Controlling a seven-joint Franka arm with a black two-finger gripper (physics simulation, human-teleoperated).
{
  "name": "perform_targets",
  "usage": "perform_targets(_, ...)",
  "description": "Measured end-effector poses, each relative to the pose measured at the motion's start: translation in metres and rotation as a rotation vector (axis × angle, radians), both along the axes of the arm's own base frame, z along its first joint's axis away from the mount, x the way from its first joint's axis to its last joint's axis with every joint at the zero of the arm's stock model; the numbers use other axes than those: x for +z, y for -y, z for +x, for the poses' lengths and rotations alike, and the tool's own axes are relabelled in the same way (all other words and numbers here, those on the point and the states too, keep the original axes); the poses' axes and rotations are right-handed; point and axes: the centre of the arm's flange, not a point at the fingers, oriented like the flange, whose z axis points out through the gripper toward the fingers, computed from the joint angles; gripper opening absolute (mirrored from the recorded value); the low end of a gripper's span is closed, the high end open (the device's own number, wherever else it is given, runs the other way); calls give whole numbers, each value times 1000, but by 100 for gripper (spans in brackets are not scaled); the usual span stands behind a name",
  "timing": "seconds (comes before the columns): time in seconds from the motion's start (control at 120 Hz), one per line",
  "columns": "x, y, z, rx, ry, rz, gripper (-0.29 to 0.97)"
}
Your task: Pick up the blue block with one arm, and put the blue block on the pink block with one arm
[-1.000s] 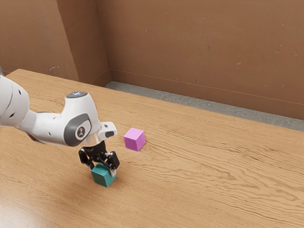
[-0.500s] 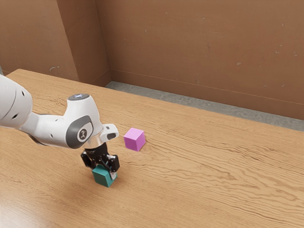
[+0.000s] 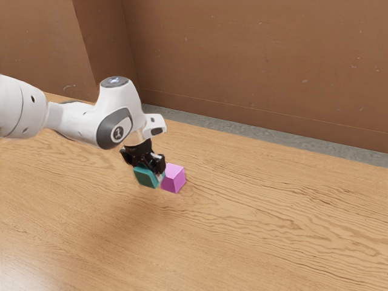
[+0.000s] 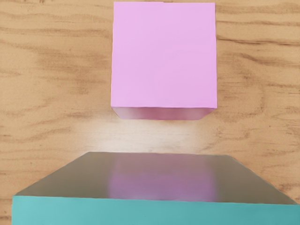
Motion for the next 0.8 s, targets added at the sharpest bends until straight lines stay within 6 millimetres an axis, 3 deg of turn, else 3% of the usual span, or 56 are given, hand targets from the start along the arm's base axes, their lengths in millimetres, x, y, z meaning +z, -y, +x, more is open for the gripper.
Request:
perform_targets(0.233, 9, 8, 28, -39, 2, 34, 35)
perform_targets(0.55, -3, 10, 59, -48, -4, 40, 34)
perform_targets(0.8, -9, 14, 68, -55, -6, 38, 34)
